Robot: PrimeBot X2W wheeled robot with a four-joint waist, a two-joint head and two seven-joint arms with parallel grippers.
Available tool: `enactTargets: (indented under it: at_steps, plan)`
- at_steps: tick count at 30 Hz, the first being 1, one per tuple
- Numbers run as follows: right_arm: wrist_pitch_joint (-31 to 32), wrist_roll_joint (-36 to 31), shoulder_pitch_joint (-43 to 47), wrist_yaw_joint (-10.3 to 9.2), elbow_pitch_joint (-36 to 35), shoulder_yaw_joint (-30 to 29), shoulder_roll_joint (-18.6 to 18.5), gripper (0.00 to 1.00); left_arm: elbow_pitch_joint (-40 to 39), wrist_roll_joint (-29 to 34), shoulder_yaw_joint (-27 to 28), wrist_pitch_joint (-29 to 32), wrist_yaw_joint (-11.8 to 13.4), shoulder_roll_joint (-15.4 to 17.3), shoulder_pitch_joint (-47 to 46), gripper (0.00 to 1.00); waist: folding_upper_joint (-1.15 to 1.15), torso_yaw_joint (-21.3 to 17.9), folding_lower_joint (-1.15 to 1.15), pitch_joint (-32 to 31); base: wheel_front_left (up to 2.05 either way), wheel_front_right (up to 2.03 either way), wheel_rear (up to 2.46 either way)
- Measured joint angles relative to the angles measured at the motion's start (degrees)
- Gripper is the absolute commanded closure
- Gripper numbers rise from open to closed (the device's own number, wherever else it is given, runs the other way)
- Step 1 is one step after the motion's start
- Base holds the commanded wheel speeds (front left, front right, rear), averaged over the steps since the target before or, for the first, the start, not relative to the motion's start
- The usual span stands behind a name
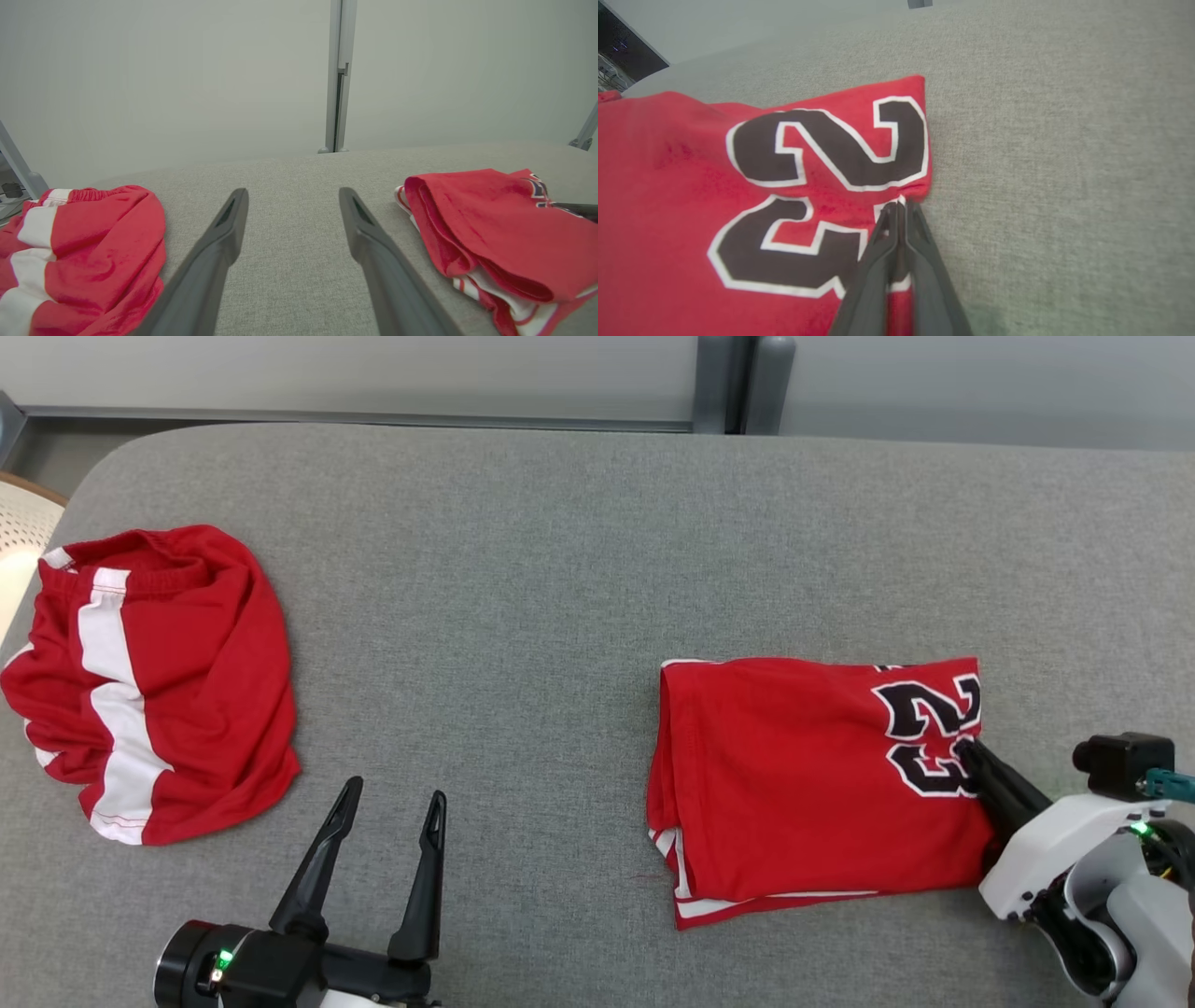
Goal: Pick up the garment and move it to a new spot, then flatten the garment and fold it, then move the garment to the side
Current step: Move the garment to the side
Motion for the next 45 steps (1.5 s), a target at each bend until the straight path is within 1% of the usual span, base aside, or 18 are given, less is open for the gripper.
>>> enactTargets:
  at_steps: [6, 10, 12, 17, 22, 29, 36, 39, 40, 41, 43, 44, 45]
  plan:
    - [-4.7, -0.3, -4.9, 0.0, 0.7, 0.2, -1.4, 1.0, -0.1, -0.1, 0.6, 0.0, -0.3, 0.0, -1.2, 0.0, 0.0, -0.8, 0.0, 1.7, 0.0, 0.0, 0.0]
    - [-5.7, -1.6, -10.0, 0.0, 3.8, -1.0, -2.0, 1.0, -0.5, 0.1, 0.5, 0.0, -1.1, 0.0, -2.5, 0.0, 0.0, -1.5, 0.0, 3.4, 0.0, 0.0, 0.0]
    - [-5.7, -2.8, -13.1, 0.0, 5.6, -2.0, -2.9, 1.0, -0.8, 0.3, 0.5, 0.0, -1.6, 0.0, -3.2, 0.0, 0.0, -1.8, 0.0, 4.5, 0.0, 0.0, 0.0]
    - [-5.3, -6.4, -19.4, 0.0, 9.4, -5.4, -6.5, 1.0, -2.4, 0.6, 0.8, 0.0, -2.5, 0.0, -5.7, 0.0, 0.0, -2.6, 0.0, 8.2, 0.0, 0.0, 0.0]
    - [-3.9, -10.3, -24.0, 0.0, 10.7, -10.4, -13.2, 1.0, -5.2, 0.5, 1.4, 0.0, -3.5, 0.1, -9.0, 0.0, 0.0, -3.3, 0.01, 13.0, 0.0, 0.0, 0.0]
    - [-1.3, -15.3, -25.7, 0.0, 8.3, -17.6, -19.7, 1.0, -7.5, 0.5, 1.2, 0.0, -4.1, 0.9, -12.9, 0.0, 0.0, -4.5, 0.01, 19.7, 0.0, 0.0, 0.0]
    - [1.5, -20.4, -24.0, 0.0, 4.0, -27.5, -24.4, 1.0, -8.9, 0.5, -0.2, 0.0, -4.5, 2.2, -15.2, 0.0, 0.0, -5.5, 0.01, 23.8, 0.0, 0.0, 0.0]
    - [3.3, -23.5, -23.3, 0.0, 1.6, -32.0, -25.4, 1.0, -9.2, 0.4, -0.5, 0.0, -4.5, 2.9, -15.4, 0.0, 0.0, -5.6, 0.0, 24.6, 0.0, 0.0, 0.0]
    - [3.3, -23.5, -23.3, 0.0, 1.6, -32.0, -25.4, 1.0, -9.2, 0.4, -0.5, 0.0, -4.5, 2.9, -15.4, 0.0, 0.0, -5.6, 0.0, 24.6, 0.0, 0.0, 0.0]
    - [5.6, -25.4, -22.3, -0.03, -0.9, -33.7, -26.1, 1.0, -9.2, 0.4, -0.8, 0.0, -4.5, 3.4, -15.7, 0.0, 0.0, -5.6, 0.01, 24.8, 0.0, 0.0, 0.0]
    - [7.6, -27.3, -21.9, 0.05, -3.2, -36.6, -25.5, 1.0, -9.2, 0.2, -1.0, 0.0, -4.5, 3.6, -16.1, 0.0, 0.0, -5.5, 0.01, 25.1, 0.0, 0.0, 0.0]
    - [8.8, -29.4, -21.7, 0.05, -4.6, -37.7, -25.4, 1.0, -9.2, 0.1, -1.2, 0.0, -4.5, 3.7, -16.1, 0.0, 0.0, -5.4, 0.01, 25.2, 0.0, 0.0, 0.0]
    - [8.8, -29.4, -21.7, 0.05, -4.6, -37.7, -25.4, 1.0, -9.2, 0.1, -1.2, 0.0, -4.5, 3.7, -16.1, 0.0, 0.0, -5.4, 0.01, 25.2, 0.0, 0.0, 0.0]
